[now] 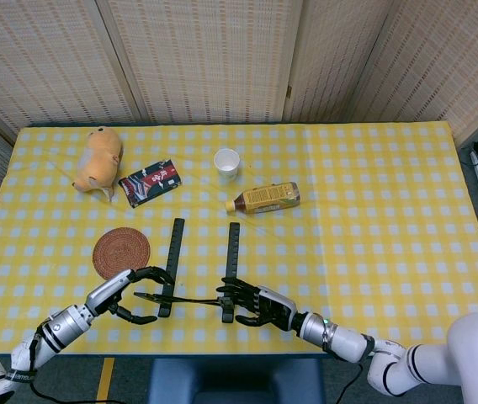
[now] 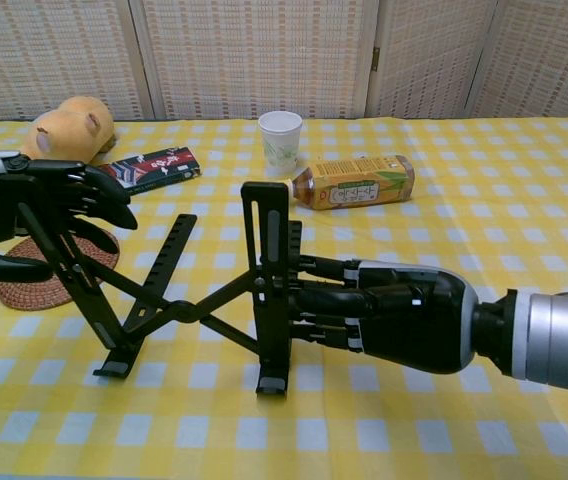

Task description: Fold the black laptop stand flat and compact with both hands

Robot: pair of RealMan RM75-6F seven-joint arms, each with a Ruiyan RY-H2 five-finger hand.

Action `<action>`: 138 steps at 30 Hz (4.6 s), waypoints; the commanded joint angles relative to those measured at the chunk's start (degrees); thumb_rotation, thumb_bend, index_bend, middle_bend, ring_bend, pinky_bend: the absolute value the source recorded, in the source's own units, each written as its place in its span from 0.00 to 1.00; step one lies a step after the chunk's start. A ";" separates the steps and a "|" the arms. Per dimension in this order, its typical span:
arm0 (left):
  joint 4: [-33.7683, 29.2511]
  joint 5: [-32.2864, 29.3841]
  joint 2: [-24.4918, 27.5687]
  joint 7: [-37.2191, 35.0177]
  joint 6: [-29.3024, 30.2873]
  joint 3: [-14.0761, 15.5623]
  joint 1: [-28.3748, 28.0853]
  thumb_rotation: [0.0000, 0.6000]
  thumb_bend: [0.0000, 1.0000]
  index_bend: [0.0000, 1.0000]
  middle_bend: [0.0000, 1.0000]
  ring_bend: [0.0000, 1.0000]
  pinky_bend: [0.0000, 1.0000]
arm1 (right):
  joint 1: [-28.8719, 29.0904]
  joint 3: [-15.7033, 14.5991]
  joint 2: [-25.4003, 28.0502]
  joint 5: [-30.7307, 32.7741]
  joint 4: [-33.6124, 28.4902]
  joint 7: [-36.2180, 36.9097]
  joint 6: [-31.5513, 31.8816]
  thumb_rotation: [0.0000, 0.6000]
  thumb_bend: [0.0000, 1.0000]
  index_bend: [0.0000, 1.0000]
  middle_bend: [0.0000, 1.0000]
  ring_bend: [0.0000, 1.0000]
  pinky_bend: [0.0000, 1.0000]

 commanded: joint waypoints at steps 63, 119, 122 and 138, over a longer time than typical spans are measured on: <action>3.80 -13.68 -11.63 45.73 -8.80 -7.35 8.80 1.00 0.35 0.56 0.33 0.26 0.35 | -0.54 3.94 6.95 2.30 -12.36 -29.92 0.66 1.00 0.39 0.03 0.11 0.10 0.00; -1.08 -10.46 -9.31 45.62 -8.14 -6.16 10.13 1.00 0.44 0.40 0.31 0.17 0.26 | -2.71 6.51 3.56 5.69 -11.25 -51.98 -1.75 1.00 0.39 0.03 0.10 0.08 0.00; -1.93 -9.96 -8.28 45.87 -6.98 -5.97 10.64 1.00 0.44 0.37 0.29 0.14 0.24 | -2.81 7.95 2.58 7.44 -11.06 -54.16 -2.02 1.00 0.39 0.03 0.10 0.08 0.00; -4.38 -7.95 -3.57 46.57 0.23 -5.92 14.06 1.00 0.44 0.30 0.23 0.08 0.20 | -2.89 16.36 -1.54 20.48 -9.25 -65.53 -5.44 1.00 0.39 0.00 0.08 0.08 0.00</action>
